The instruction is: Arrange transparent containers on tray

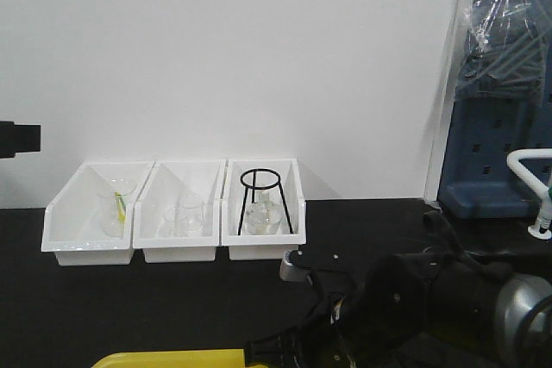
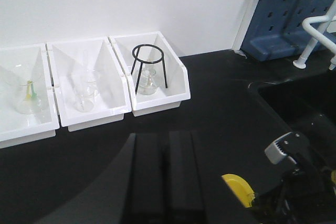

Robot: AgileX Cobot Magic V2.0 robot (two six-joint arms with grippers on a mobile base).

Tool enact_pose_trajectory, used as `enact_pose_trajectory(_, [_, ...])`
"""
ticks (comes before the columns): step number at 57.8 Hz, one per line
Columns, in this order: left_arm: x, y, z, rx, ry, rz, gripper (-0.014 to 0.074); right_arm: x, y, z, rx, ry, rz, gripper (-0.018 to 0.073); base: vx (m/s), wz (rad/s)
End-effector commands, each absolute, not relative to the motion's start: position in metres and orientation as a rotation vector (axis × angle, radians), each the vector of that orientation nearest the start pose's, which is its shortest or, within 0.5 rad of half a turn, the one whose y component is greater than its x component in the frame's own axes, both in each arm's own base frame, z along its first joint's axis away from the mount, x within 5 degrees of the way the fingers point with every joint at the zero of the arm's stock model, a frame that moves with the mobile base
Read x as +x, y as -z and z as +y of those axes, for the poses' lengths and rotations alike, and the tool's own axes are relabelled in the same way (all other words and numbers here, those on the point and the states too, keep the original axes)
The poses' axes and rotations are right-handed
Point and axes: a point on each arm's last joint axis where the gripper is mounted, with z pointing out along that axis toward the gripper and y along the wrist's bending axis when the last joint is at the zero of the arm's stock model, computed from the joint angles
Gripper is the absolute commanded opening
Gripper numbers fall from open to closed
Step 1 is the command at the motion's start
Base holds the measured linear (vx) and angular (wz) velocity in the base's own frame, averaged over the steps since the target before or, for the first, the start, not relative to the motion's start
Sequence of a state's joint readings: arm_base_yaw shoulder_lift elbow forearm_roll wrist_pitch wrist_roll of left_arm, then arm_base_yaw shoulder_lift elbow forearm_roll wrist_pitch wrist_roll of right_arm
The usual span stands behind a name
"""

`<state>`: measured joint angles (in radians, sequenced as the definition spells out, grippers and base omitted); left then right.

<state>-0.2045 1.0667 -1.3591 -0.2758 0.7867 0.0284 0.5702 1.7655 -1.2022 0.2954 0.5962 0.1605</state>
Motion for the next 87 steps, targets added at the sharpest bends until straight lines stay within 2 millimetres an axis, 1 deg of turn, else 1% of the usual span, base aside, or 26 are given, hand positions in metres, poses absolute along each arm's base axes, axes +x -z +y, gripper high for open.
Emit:
enact_pose_trajectory(1, [0.19,-0.487,-0.058,0.146,0.464,1.856,-0.0008,0.312,-0.236,0.217,-0.241,-0.596,2.585,-0.0011,0.0,0.0])
enact_pose_trajectory(6, [0.19,-0.487,-0.058,0.146,0.464,1.856,-0.0007,0.316,-0.225,0.221,-0.198,-0.617,2.607,-0.0008,0.0,0.0])
enact_pose_trajectory(17, [0.19,-0.487,-0.058,0.146,0.463,1.855,-0.0008,0.323,-0.201,0.224,-0.186,-0.591,2.649,0.0011,0.0,0.0])
enact_pose_trajectory(22, [0.19,-0.487,-0.058,0.146,0.463,1.855,-0.0008,0.324,-0.191,0.225,-0.181,-0.579,2.672,0.0038,0.0,0.0])
enact_pose_trajectory(29, [0.19,-0.487,-0.058,0.146,0.463,1.855,-0.0008,0.326,-0.181,0.226,-0.177,-0.566,2.692,0.011,0.0,0.0])
enact_pose_trajectory(33, [0.19,-0.487,-0.058,0.146,0.463,1.855,-0.0008,0.327,-0.178,0.227,-0.176,-0.563,2.695,0.0169,0.0,0.0])
enact_pose_trajectory(39, [0.19,-0.487,-0.058,0.146,0.463,1.856,-0.0008,0.328,-0.179,0.227,-0.172,-0.565,2.682,0.0272,0.0,0.0])
enact_pose_trajectory(46, [0.19,-0.487,-0.058,0.148,0.462,1.856,-0.0008,0.328,-0.179,0.227,-0.167,-0.569,2.677,0.0368,0.0,0.0])
enact_pose_trajectory(51, [0.19,-0.487,-0.058,0.15,0.46,1.856,-0.0008,0.328,-0.179,0.227,-0.168,-0.568,2.677,0.0414,0.0,0.0])
enact_pose_trajectory(55, [0.191,-0.487,-0.058,0.15,0.455,1.855,-0.0008,0.327,-0.183,0.227,-0.174,-0.571,2.673,0.0426,0.0,0.0])
enact_pose_trajectory(58, [0.191,-0.487,-0.058,0.151,0.451,1.855,-0.0008,0.327,-0.188,0.226,-0.181,-0.576,2.66,0.0424,0.0,0.0])
enact_pose_trajectory(62, [0.191,-0.487,-0.058,0.156,0.446,1.856,-0.0008,0.325,-0.2,0.225,-0.199,-0.586,2.63,0.0412,0.0,0.0])
enact_pose_trajectory(66, [0.191,-0.485,-0.058,0.182,0.425,1.855,-0.0008,0.322,-0.215,0.223,-0.218,-0.601,2.585,0.037,0.0,0.0])
enact_pose_trajectory(70, [0.19,-0.48,-0.058,0.203,0.41,1.864,-0.0007,0.317,-0.238,0.22,-0.261,-0.61,2.518,0.0272,0.0,0.0])
enact_pose_trajectory(74, [0.188,-0.472,-0.057,0.22,0.396,1.877,-0.0007,0.311,-0.261,0.215,-0.325,-0.605,2.436,0.0123,0.0,0.0])
enact_pose_trajectory(77, [0.185,-0.462,-0.056,0.228,0.386,1.891,-0.0007,0.303,-0.285,0.209,-0.391,-0.591,2.354,-0.0011,0.0,0.0])
enact_pose_trajectory(83, [0.177,-0.44,-0.054,0.248,0.357,1.902,-0.0007,0.281,-0.328,0.194,-0.535,-0.543,2.181,-0.0013,0.0,0.0])
enact_pose_trajectory(87, [0.168,-0.421,-0.051,0.238,0.351,1.91,-0.0007,0.265,-0.35,0.183,-0.605,-0.508,2.066,-0.0013,0.0,0.0])
